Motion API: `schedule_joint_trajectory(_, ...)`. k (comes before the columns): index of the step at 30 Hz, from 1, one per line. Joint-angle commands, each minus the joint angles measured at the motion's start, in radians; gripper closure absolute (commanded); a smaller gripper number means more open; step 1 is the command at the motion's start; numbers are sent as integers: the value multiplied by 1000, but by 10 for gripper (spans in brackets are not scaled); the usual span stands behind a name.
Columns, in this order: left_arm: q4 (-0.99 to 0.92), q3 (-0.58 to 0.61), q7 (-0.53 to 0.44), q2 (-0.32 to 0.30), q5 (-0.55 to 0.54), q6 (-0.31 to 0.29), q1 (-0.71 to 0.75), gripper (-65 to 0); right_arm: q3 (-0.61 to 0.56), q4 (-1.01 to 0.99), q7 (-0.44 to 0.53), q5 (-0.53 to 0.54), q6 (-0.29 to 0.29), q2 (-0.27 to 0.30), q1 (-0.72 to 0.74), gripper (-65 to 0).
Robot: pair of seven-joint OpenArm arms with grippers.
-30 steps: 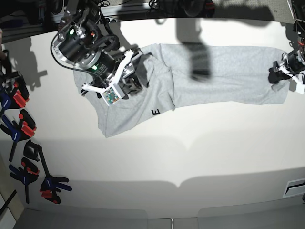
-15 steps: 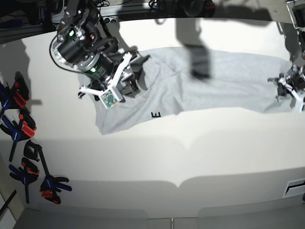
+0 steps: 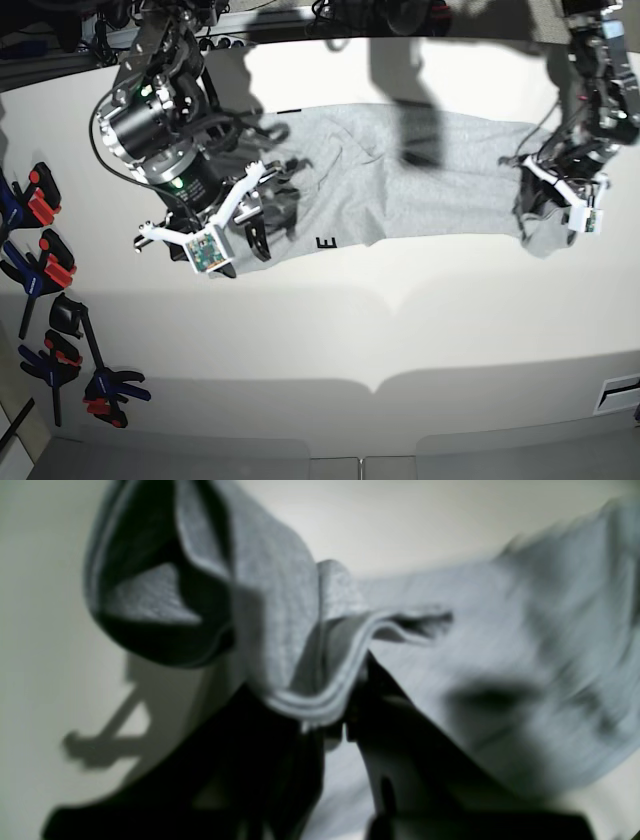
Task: Fold the T-shirt properly
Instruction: 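Lift the hem end with the left gripper and fold it toward the right gripper, then open both grippers and move the right gripper away from the shirt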
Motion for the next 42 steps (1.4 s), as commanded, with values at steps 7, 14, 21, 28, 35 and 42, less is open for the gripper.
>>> schedule_joint_trajectory(7,19,-5,77,164,-1,-6,-10,0,0,16,42,24,-11,0,13,-255)
schedule_joint_trajectory(14,19,-4,78,246,-13,-6,-10,0,0,16,42,24,-11,0,13,-255)
schedule_joint_trajectory(21,19,-4,107,251,-136,-13,-10,-79,0,16,91,25,-11,0,13,-255)
schedule_joint_trajectory(28,19,79,251,251,-315,-152,-10,-427,0,16,98,24,-11,0,13,-255)
schedule_joint_trajectory(35,24,106,253,237,-331,-207,-45,-428,0,16,225,-111,-10,0,14,-255)
schedule_joint_trajectory(42,114,104,253,89,-269,-206,-106,-428,1,16,200,-153,-11,0,76,-255)
